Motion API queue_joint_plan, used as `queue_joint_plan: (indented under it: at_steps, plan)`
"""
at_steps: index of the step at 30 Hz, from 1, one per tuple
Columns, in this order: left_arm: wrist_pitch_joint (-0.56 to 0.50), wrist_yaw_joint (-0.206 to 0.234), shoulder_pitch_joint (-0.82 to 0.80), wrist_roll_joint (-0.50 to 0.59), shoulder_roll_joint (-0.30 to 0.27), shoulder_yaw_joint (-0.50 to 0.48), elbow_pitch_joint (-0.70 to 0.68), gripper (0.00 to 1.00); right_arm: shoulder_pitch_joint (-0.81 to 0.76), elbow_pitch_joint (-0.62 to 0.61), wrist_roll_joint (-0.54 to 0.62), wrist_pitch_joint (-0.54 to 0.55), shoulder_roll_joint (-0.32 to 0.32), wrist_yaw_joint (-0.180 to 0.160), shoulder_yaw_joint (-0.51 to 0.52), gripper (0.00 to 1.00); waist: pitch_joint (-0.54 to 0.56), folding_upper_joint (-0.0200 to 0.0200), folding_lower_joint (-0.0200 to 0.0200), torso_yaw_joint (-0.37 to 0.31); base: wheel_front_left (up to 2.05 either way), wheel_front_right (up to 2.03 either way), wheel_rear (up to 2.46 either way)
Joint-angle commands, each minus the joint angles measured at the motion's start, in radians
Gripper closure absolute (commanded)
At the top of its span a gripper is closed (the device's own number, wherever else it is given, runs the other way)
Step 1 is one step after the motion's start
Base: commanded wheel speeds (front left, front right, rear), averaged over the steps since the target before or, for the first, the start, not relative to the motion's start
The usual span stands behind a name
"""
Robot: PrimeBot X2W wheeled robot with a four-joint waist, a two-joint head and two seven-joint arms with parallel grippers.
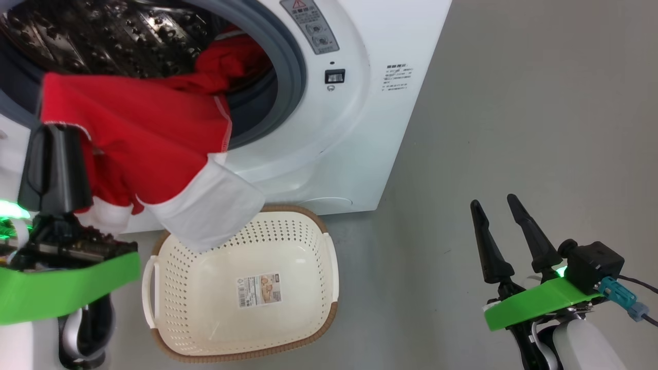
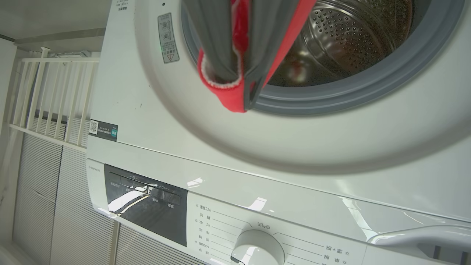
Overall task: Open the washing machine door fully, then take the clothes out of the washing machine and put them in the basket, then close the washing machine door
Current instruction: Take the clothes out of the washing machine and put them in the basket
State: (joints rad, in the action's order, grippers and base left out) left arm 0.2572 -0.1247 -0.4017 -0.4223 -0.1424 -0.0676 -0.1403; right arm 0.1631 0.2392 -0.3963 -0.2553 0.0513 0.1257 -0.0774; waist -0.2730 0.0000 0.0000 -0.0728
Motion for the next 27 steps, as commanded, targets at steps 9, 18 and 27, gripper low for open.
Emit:
queue_joint_plan:
  at_steps: [9,18,27]
  plan:
    - [0.005,-0.006,0.075,0.016,-0.008,0.005,0.076,1.0,0.009,-0.031,-0.005,-0.006,-0.001,0.005,-0.031,0.0,-0.025,0.0,0.0,-0.009,0.0,0.0,0.0]
    - [0.005,-0.006,0.086,0.003,0.001,0.051,0.29,1.0,0.027,-0.043,-0.011,-0.006,-0.001,0.005,-0.035,0.0,-0.081,0.0,0.0,-0.019,0.0,0.0,0.0]
    - [0.005,-0.006,0.016,0.0,-0.024,0.137,0.543,1.0,0.059,-0.055,-0.024,-0.006,-0.001,0.005,-0.047,0.0,-0.153,0.0,0.0,-0.037,0.0,0.0,0.0]
